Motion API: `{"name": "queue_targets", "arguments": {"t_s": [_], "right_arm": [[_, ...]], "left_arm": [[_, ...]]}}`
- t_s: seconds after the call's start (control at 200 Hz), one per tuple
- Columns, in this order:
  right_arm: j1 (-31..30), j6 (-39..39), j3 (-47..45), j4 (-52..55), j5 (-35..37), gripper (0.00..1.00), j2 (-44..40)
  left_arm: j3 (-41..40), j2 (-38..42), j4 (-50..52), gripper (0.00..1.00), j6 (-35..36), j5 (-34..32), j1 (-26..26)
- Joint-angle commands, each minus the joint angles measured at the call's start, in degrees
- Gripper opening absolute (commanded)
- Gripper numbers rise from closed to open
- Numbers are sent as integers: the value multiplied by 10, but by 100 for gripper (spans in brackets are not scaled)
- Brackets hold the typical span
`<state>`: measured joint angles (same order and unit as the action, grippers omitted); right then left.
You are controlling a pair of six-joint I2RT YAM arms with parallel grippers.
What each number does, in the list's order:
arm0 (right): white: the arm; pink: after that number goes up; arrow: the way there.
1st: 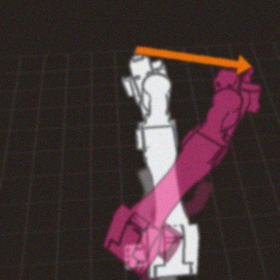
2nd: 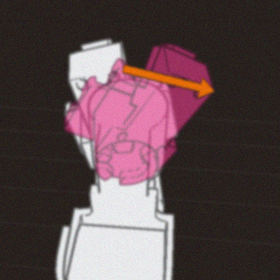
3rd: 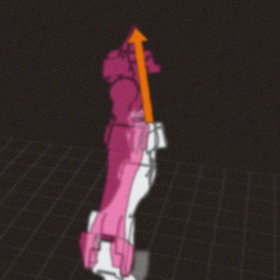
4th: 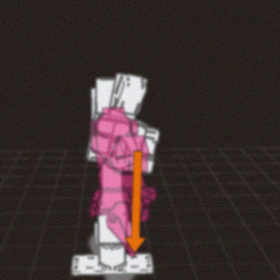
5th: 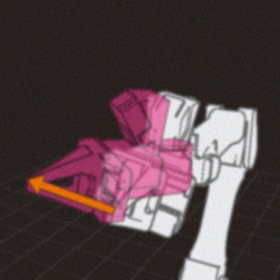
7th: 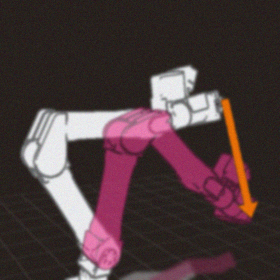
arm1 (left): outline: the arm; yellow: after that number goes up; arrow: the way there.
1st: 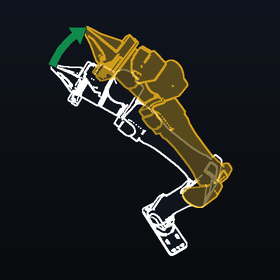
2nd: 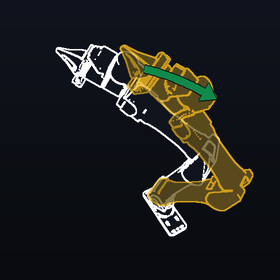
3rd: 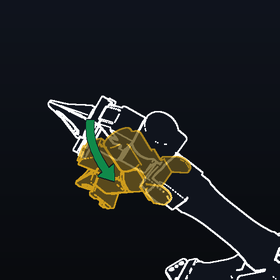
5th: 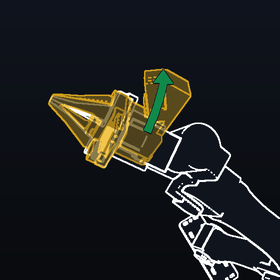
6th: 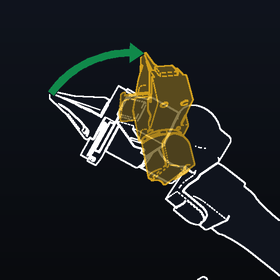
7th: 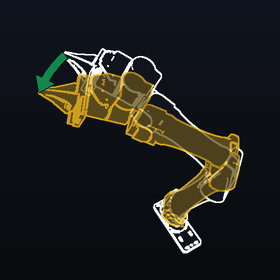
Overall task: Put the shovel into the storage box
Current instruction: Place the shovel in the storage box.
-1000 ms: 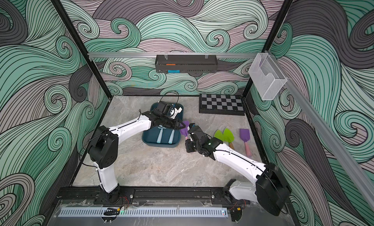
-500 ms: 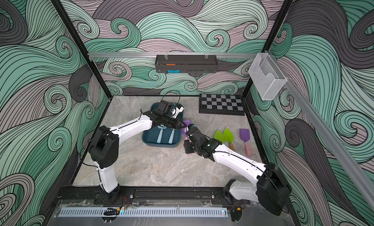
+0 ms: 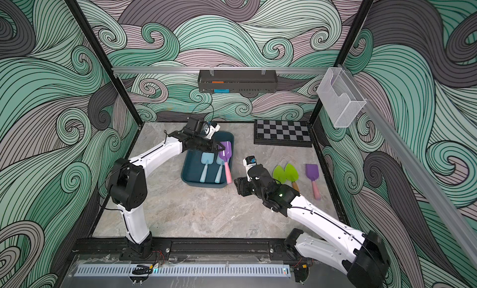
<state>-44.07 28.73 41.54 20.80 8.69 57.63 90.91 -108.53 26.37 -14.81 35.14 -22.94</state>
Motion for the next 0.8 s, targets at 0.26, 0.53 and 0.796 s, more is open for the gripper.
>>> {"name": "queue_targets", "arguments": {"t_s": [0.26,0.53,0.796], "right_arm": [[6,5,-49,3,6,64,2],[14,10,-76,5,1,64,-13],[33,22,-80,35,13,64,-4]], "left_arm": [[112,-2,204,0,203,-80,107],[187,-87,263,0,248,-111,120],[258,-179,334,0,261,-132,120]]}}
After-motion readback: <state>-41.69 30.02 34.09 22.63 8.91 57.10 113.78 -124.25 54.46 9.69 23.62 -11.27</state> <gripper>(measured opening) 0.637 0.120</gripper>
